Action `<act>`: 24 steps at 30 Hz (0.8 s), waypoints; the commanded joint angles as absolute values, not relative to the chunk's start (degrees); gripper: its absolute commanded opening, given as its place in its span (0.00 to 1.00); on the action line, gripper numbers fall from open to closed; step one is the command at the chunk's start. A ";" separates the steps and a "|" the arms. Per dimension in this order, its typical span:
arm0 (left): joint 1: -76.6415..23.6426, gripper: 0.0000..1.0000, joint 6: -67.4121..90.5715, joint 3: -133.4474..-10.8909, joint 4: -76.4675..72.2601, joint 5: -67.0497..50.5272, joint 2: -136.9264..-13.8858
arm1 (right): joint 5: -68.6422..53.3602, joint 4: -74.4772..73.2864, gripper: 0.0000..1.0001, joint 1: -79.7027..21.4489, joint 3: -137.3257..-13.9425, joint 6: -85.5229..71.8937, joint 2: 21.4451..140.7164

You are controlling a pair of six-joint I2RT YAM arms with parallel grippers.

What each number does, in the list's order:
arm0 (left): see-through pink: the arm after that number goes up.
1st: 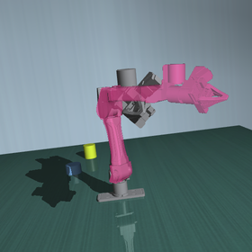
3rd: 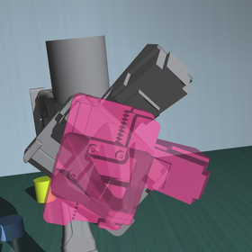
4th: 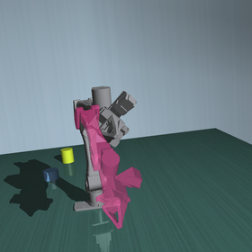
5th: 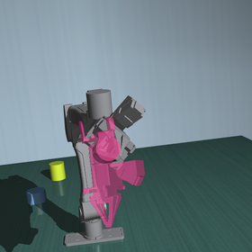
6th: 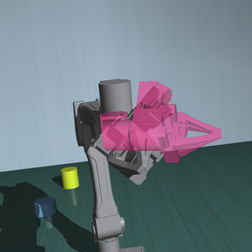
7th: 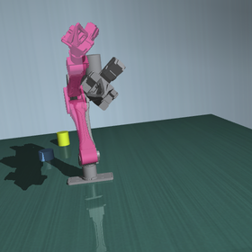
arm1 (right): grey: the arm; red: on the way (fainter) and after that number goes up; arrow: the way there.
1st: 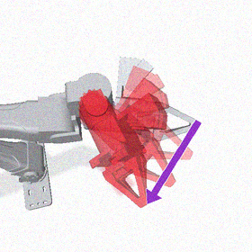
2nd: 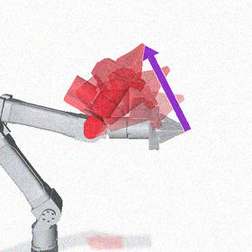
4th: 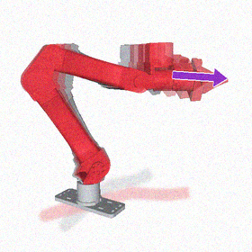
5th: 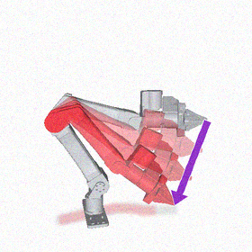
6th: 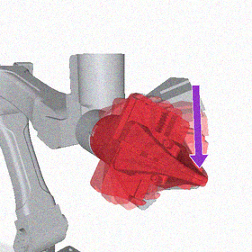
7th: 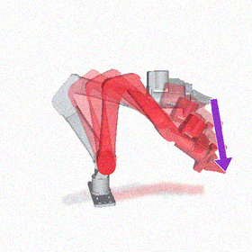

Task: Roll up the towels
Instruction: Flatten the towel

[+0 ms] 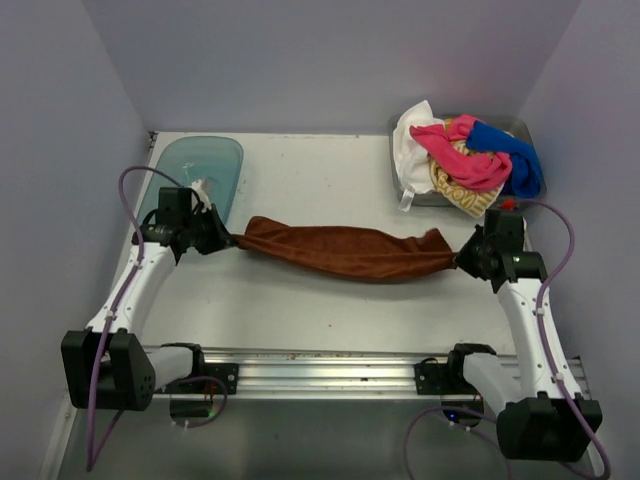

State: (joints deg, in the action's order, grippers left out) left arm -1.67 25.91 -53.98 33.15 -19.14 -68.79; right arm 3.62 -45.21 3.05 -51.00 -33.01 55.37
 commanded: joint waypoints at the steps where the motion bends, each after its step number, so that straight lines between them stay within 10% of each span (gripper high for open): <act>1: -1.58 0.00 25.14 -51.24 32.16 -20.74 -65.39 | 5.80 -47.55 0.00 3.25 -49.92 -33.75 50.45; 24: -1.58 0.00 28.29 -58.60 25.94 -19.51 -73.37 | 5.09 -42.20 0.00 3.25 -59.21 -33.58 62.55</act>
State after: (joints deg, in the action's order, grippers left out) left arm -1.69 26.44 -52.47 34.37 -17.43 -69.71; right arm 4.97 -50.30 3.05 -51.62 -33.26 56.21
